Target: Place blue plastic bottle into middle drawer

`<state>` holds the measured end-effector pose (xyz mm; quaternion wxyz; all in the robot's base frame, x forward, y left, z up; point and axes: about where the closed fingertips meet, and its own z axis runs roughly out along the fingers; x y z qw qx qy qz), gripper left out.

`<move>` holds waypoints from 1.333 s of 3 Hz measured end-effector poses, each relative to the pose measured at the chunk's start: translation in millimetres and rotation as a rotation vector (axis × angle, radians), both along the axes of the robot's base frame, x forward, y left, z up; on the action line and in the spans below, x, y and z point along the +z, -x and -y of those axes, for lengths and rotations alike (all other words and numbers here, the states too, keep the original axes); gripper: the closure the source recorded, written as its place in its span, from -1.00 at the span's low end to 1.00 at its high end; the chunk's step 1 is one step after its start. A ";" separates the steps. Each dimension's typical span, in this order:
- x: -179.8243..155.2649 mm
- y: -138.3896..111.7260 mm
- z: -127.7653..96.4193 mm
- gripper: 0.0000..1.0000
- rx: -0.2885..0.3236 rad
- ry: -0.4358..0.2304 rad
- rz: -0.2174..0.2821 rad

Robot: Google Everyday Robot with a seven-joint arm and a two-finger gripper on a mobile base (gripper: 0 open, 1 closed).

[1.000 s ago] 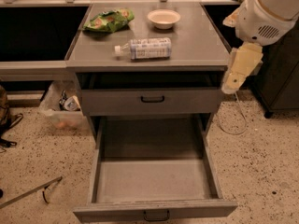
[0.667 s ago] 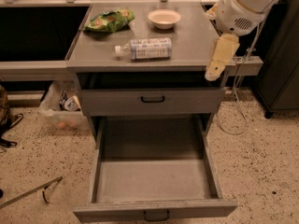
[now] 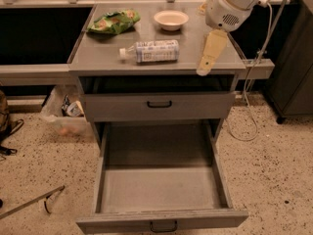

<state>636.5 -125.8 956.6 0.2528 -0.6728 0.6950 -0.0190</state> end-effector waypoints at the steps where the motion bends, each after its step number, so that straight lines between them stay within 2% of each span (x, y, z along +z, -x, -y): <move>1: -3.9 -29.4 -15.1 -1.00 0.032 -0.024 0.036; 3: -20.2 -109.3 -68.5 -1.00 0.152 -0.048 0.099; 4: -32.8 -137.2 -98.4 -1.00 0.202 -0.071 0.101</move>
Offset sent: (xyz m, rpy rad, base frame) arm 0.1332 0.0694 -0.0087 0.0443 -0.1431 0.1716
